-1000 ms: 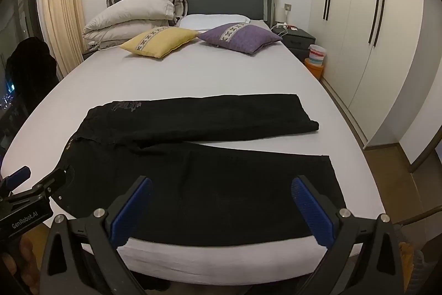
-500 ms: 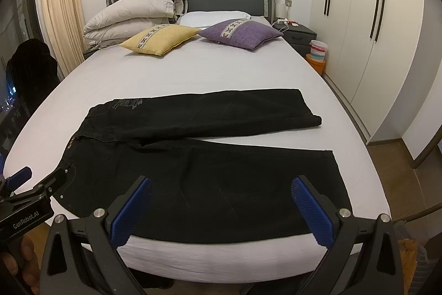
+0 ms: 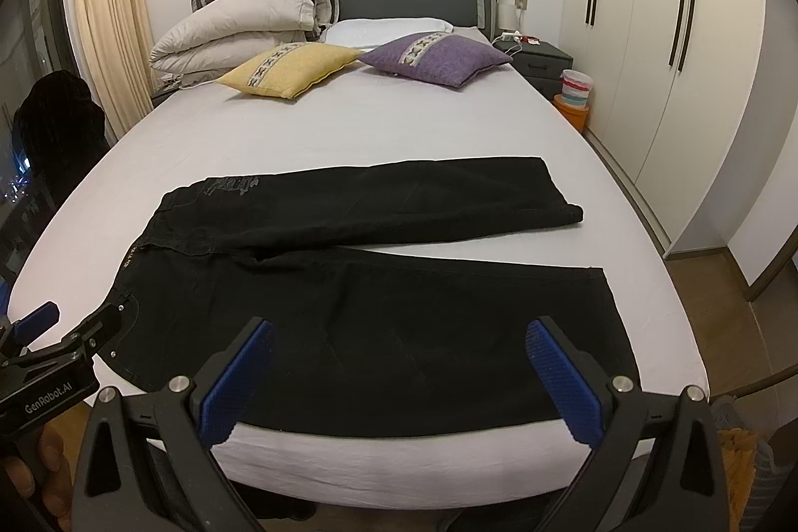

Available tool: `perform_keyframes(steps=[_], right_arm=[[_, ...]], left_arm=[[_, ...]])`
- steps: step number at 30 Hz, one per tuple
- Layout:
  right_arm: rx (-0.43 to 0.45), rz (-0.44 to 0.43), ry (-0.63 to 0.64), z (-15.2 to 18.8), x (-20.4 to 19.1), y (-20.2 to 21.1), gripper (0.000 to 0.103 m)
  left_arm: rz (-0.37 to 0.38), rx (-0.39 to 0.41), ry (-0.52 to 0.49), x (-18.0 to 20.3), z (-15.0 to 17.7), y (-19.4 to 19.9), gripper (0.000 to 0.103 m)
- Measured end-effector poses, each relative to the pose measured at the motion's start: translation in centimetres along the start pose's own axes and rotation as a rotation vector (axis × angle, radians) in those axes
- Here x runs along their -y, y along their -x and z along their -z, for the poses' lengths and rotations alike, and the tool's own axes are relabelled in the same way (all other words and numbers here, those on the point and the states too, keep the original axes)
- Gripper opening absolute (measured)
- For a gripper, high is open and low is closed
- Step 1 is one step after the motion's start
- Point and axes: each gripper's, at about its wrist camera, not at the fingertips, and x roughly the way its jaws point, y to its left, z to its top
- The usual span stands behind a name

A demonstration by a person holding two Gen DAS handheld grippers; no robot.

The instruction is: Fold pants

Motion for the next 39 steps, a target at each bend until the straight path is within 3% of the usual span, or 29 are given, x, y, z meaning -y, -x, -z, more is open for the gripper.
perform_keyframes(steps=[39], right_arm=[[-0.007,-0.005,-0.005,-0.13,0.13,0.12,0.103]], left_arm=[[-0.001,-0.007,-0.007,-0.31,0.68,-0.25,0.103]])
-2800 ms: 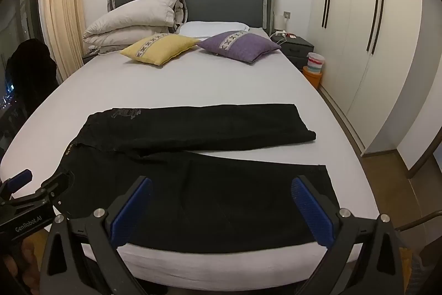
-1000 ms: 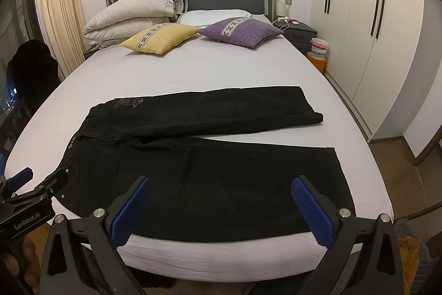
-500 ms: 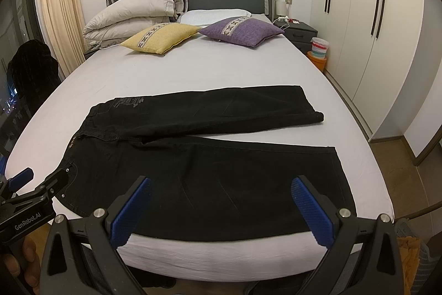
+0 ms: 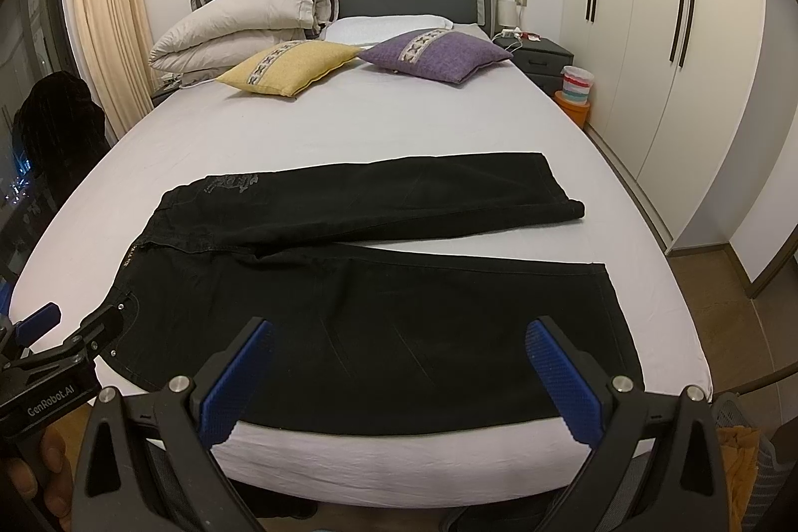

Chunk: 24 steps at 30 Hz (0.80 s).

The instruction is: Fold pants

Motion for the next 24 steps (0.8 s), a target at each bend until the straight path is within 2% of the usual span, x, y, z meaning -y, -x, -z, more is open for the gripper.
perform_keyframes(steps=[12,15,18,20,22,24], right_arm=[[-0.011,-0.008,0.008,0.8,-0.7,-0.4,0.103],[-0.022,-0.033,0.021,0.3,-0.6,-1.3,0.103],[-0.029,-0.126,0.062,-0.2,-0.5,-2.4,0.103],[-0.038,-0.254,0.105,-1.5,-0.3,-3.8,0.103],[-0.054,-0.372,0.172,-3.4,-0.5,-5.6,0.103],[-0.054,-0.419,0.233,-5.1,-0.6,-6.8,0.103]], left_arm=[[-0.003,-0.006,-0.02,0.3,-0.1,-0.6,0.103],[0.004,-0.01,-0.026,0.0,-0.3,-1.2,0.103],[0.021,0.005,-0.041,-1.2,-1.3,-2.4,0.103],[0.037,0.029,-0.058,-2.8,-2.5,-3.6,0.103],[0.057,0.041,-0.073,-4.4,-4.2,-4.9,0.103],[0.1,0.019,-0.097,-6.8,-7.1,-7.4,0.103]])
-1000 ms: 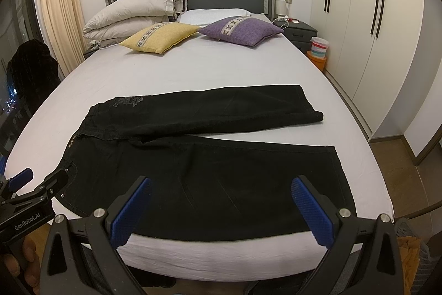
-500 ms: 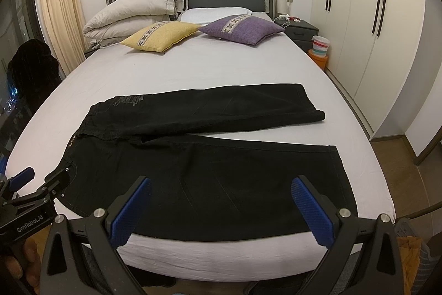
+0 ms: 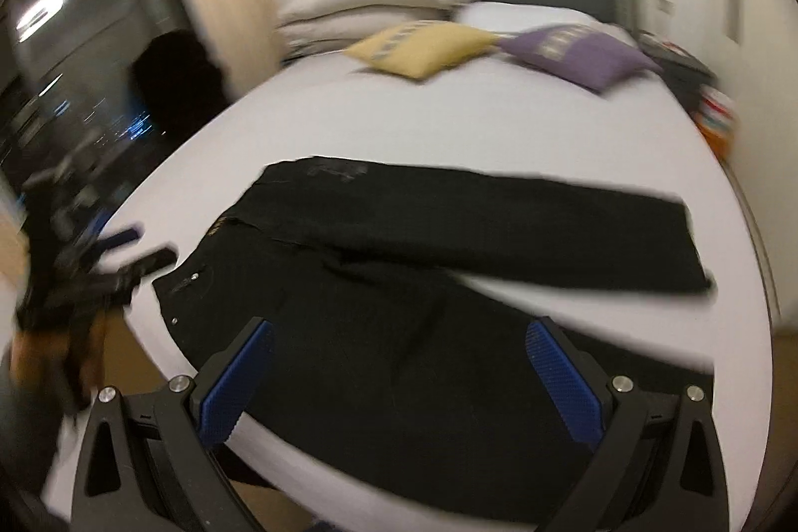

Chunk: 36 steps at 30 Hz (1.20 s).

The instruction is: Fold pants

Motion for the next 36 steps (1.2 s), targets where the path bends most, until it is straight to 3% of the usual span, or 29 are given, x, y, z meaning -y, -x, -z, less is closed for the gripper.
perform_keyframes(steps=[4,5,10,14,16,23,25,31,34,36], right_arm=[[0.006,-0.057,0.104,-4.6,1.9,-3.0,0.103],[0.003,-0.07,0.119,-5.4,2.5,-3.5,0.103],[-0.047,-0.149,0.231,-9.0,4.8,-9.3,0.101],[-0.111,-0.182,0.263,-10.3,7.0,-13.9,0.094],[-0.139,-0.192,0.273,-10.7,8.1,-16.0,0.094],[-0.214,-0.236,0.295,-10.9,10.7,-21.1,0.092],[-0.227,-0.24,0.291,-11.1,11.5,-22.3,0.092],[-0.234,-0.267,0.294,-11.3,11.9,-23.0,0.092],[-0.246,-0.263,0.299,-11.5,12.0,-23.8,0.087],[-0.256,-0.262,0.306,-11.9,11.9,-24.1,0.085]], left_arm=[[-0.011,-0.051,-0.056,-5.0,-5.2,-5.6,0.103],[-0.014,-0.104,-0.099,-6.1,-6.9,-8.1,0.103],[-0.028,-0.176,-0.228,-9.2,-12.7,-16.5,0.103],[0.058,-0.274,-0.294,-10.3,-16.7,-24.4,0.103],[0.04,-0.296,-0.369,-9.9,-17.3,-27.3,0.103],[0.123,-0.442,-0.531,-7.7,-16.8,-35.5,0.099],[0.129,-0.489,-0.541,-7.9,-16.6,-37.0,0.09],[0.202,-0.54,-0.528,-8.6,-17.1,-38.9,0.088],[0.234,-0.545,-0.531,-8.4,-16.7,-39.4,0.072],[0.268,-0.549,-0.528,-8.2,-16.5,-39.3,0.055]])
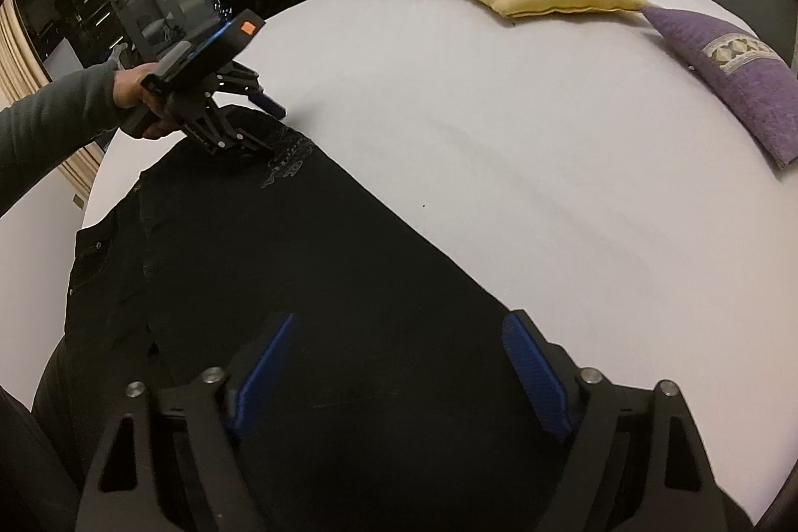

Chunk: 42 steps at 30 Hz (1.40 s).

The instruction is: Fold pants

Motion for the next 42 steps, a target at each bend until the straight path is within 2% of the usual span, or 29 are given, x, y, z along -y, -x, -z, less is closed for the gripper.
perform_keyframes(steps=[2,3,6,8,13,15,19,26,28,29,30,33,36,42], right_arm=[[-0.005,0.005,0.006,-0.7,0.0,-0.2,0.084],[-0.008,0.009,0.009,-0.8,0.1,-0.1,0.083],[-0.004,0.023,0.012,-1.3,0.1,0.2,0.083],[-0.002,0.03,0.016,-1.5,0.2,0.2,0.083],[-0.049,0.037,0.049,-2.3,0.4,-1.3,0.083],[-0.067,0.045,0.054,-2.5,0.4,-1.9,0.083],[-0.087,0.028,0.074,-3.8,0.4,-3.2,0.081],[-0.155,0.008,0.095,-5.9,0.7,-6.5,0.067],[-0.187,0.004,0.096,-6.2,1.0,-7.5,0.063],[-0.194,0.004,0.099,-6.1,0.9,-7.6,0.056],[-0.199,0.006,0.109,-6.2,0.9,-7.7,0.041],[-0.208,0.014,0.151,-6.2,-0.2,-7.3,0.01],[-0.218,0.07,0.219,-5.8,-1.7,-6.2,0.006],[-0.07,0.16,0.218,-6.0,-4.4,-0.5,0.005]], left_arm=[[-0.004,0.005,-0.012,0.4,-0.1,0.2,0.04],[-0.011,0.01,-0.017,0.6,-0.2,0.3,0.021],[-0.065,0.041,-0.051,1.7,-0.1,0.6,0.009],[-0.111,0.075,-0.078,2.6,0.4,0.8,0.008],[-0.144,0.185,-0.058,1.9,2.6,2.9,0.008],[-0.184,0.226,-0.073,2.2,4.0,3.7,0.008],[-0.273,0.29,-0.119,3.4,4.5,4.9,0.008],[-0.325,0.421,-0.131,5.9,6.7,8.3,0.008],[-0.324,0.442,-0.138,7.4,8.2,9.4,0.007],[-0.328,0.445,-0.142,8.6,9.7,10.3,0.008],[-0.328,0.446,-0.144,8.8,10.1,10.5,0.007],[-0.332,0.443,-0.144,9.2,10.3,10.4,0.007],[-0.335,0.459,-0.113,9.2,10.5,10.5,0.007],[-0.343,0.518,-0.067,10.4,12.6,12.9,0.007]])
